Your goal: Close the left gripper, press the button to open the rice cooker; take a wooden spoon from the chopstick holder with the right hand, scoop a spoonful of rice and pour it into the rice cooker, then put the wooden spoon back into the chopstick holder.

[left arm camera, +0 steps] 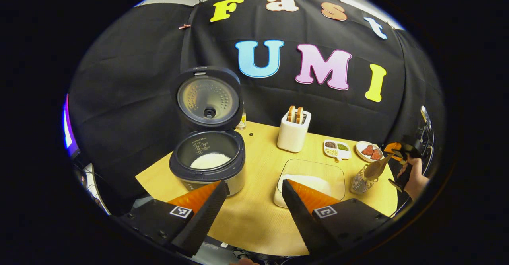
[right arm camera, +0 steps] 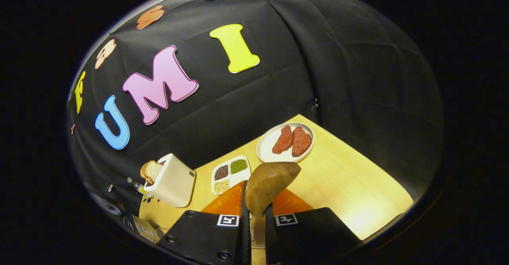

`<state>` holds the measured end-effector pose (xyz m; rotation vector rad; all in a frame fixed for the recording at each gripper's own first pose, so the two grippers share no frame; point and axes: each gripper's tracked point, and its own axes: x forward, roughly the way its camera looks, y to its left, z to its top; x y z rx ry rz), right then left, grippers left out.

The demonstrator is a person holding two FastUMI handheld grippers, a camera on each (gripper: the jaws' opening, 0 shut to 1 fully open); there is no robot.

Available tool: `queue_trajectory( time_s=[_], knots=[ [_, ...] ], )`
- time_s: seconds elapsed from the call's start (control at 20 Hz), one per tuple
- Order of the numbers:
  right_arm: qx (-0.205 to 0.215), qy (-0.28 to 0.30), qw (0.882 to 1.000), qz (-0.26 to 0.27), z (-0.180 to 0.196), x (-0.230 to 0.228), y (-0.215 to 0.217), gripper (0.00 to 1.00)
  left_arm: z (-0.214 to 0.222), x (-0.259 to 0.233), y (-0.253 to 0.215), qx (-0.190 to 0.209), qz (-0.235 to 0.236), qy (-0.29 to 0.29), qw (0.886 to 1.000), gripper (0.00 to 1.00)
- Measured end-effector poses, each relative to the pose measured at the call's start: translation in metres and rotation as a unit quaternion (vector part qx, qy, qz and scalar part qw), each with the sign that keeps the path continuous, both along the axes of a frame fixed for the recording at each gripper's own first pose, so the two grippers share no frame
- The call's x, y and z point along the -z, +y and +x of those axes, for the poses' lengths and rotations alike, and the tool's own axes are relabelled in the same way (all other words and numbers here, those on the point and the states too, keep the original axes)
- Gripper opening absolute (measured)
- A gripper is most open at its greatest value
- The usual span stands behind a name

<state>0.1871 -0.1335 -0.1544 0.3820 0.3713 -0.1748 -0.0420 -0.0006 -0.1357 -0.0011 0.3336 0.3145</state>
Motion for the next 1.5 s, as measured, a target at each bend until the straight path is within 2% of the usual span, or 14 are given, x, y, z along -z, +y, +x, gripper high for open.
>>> queue_trajectory(
  time_s=[0.2,0.3,0.45,0.65,0.85,1.05,1.25,1.4,1.45,1.5],
  knots=[
    [-0.023,-0.035,0.999,0.004,-0.016,-0.045,0.028,0.18,-0.001,0.001,0.011,0.008,-0.014,-0.009,1.000,0.95],
    [-0.049,-0.044,0.998,0.007,-0.027,-0.057,0.054,0.18,-0.001,0.005,0.019,0.013,-0.027,-0.008,1.000,0.95],
    [-0.083,-0.059,0.995,-0.003,-0.039,-0.069,0.093,0.18,-0.004,0.007,0.039,0.019,-0.030,-0.011,0.999,0.95],
    [-0.107,-0.057,0.993,0.001,-0.050,-0.068,0.148,0.18,-0.011,0.015,0.061,0.035,-0.049,-0.004,0.998,0.96],
    [-0.124,-0.039,0.991,-0.006,-0.060,-0.042,0.194,0.18,-0.014,0.020,0.086,0.051,-0.053,-0.001,0.997,0.95],
    [-0.136,-0.009,0.990,-0.043,-0.067,0.007,0.223,0.19,-0.018,0.018,0.112,0.047,-0.047,0.000,0.998,0.95],
    [-0.125,0.010,0.991,-0.049,-0.063,0.050,0.238,0.19,-0.017,0.031,0.124,0.050,-0.059,0.004,0.997,0.95],
    [-0.117,0.018,0.992,-0.053,-0.060,0.071,0.246,0.18,-0.013,0.031,0.140,0.046,-0.033,-0.013,0.998,0.96],
    [-0.114,0.019,0.992,-0.058,-0.059,0.075,0.248,0.14,-0.013,0.034,0.141,0.051,-0.027,-0.013,0.998,0.95],
    [-0.112,0.023,0.991,-0.062,-0.059,0.081,0.250,0.18,-0.012,0.037,0.143,0.053,-0.023,-0.011,0.998,0.95]
  ],
)
